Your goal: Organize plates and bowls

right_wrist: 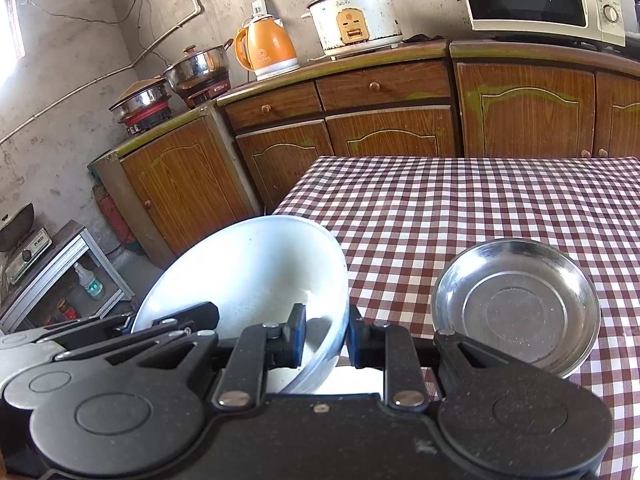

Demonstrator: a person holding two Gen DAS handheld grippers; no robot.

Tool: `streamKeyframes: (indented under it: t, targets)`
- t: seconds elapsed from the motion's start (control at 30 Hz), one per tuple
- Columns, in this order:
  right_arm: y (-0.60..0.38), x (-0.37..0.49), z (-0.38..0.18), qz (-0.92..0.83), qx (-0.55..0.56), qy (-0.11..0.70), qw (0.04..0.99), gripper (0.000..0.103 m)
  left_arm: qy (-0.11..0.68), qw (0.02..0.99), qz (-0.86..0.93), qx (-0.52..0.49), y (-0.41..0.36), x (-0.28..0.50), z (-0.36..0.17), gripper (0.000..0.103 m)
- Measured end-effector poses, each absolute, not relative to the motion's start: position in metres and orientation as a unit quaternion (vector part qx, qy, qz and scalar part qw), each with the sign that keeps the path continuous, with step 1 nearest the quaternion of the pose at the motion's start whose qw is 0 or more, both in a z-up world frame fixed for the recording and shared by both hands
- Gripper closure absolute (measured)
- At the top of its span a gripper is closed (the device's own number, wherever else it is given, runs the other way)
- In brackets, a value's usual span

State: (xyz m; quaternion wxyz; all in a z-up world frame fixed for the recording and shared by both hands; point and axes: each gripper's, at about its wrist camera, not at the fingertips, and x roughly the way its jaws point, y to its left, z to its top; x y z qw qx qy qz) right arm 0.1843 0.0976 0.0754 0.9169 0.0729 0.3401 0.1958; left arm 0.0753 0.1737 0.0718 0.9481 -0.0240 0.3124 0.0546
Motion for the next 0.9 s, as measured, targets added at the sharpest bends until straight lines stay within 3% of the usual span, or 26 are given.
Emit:
streamKeyframes:
  t: [0.9]
  targets:
    - [0.077,0.164,0.060,0.173,0.070,0.351,0.918,0.076,0.328,0.944,0.034,-0.023,0.153,0.062,0.054,0.084]
